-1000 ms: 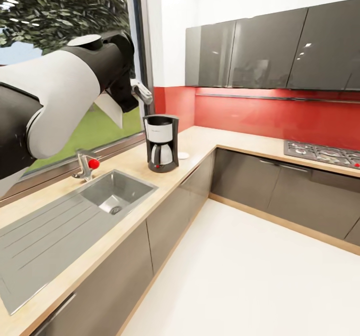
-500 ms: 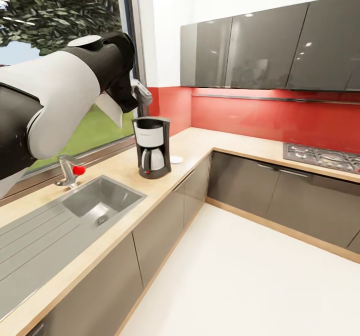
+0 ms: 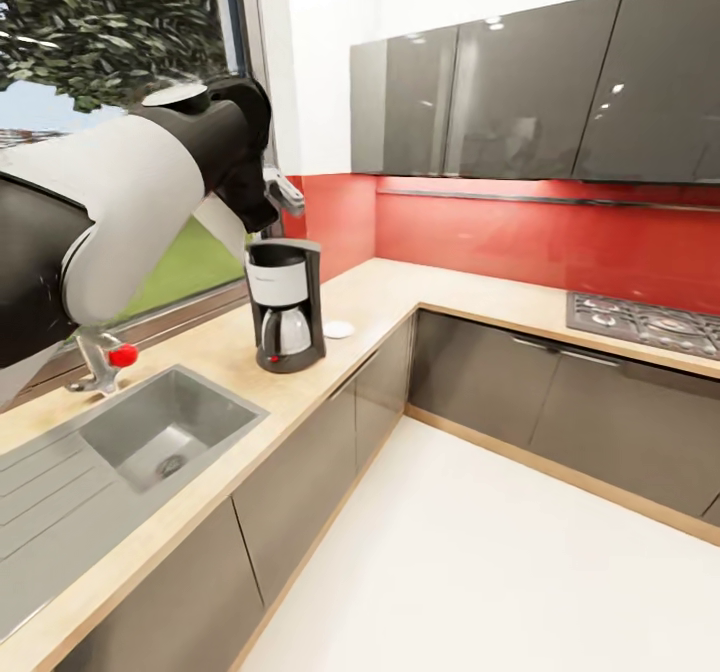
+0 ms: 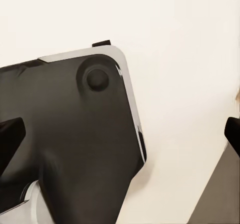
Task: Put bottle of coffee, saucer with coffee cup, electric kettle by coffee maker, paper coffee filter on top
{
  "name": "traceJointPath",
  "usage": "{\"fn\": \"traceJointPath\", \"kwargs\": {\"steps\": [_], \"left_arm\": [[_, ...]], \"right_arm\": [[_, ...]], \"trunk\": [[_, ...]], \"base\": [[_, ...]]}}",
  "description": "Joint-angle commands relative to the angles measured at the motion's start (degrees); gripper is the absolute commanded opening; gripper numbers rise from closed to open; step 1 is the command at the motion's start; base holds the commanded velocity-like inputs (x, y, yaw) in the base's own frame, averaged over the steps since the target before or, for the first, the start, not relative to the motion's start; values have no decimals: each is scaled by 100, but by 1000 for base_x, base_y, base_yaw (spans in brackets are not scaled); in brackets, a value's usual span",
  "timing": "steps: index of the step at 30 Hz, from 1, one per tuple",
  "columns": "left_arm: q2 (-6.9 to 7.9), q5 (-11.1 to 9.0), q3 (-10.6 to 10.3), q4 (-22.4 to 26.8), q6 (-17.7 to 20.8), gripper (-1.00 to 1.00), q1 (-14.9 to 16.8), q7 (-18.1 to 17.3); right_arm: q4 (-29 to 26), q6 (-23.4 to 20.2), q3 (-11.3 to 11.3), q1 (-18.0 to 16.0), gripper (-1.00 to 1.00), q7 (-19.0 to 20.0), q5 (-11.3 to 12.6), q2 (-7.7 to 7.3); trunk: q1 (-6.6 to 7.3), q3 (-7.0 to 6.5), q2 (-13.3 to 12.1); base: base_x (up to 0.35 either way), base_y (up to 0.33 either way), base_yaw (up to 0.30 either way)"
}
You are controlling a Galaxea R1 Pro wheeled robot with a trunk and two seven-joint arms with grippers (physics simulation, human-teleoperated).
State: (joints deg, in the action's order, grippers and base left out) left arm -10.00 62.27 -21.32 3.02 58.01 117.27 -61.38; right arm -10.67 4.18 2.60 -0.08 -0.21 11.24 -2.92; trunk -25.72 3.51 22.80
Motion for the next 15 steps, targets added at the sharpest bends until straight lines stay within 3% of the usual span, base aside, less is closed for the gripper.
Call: {"fn": "traceJointPath", "kwargs": {"steps": [1, 6, 15], "left_arm": [[0, 26, -36, 8, 23, -100, -16, -58], [0, 76, -45, 14, 12, -100, -120, -43], [0, 382, -61, 30, 14, -100, -265, -15]], "right_arm": [[-5, 12, 21, -1, 100, 3, 27, 2], [-5, 12, 21, -1, 100, 3, 27, 3], [-7, 19, 21, -1, 100, -3, 27, 2]], "trunk": [[-6, 12, 12], [-6, 12, 12], [-6, 12, 12]], "base": [[309, -53, 0], [321, -16, 0], [310, -1, 0]]}}
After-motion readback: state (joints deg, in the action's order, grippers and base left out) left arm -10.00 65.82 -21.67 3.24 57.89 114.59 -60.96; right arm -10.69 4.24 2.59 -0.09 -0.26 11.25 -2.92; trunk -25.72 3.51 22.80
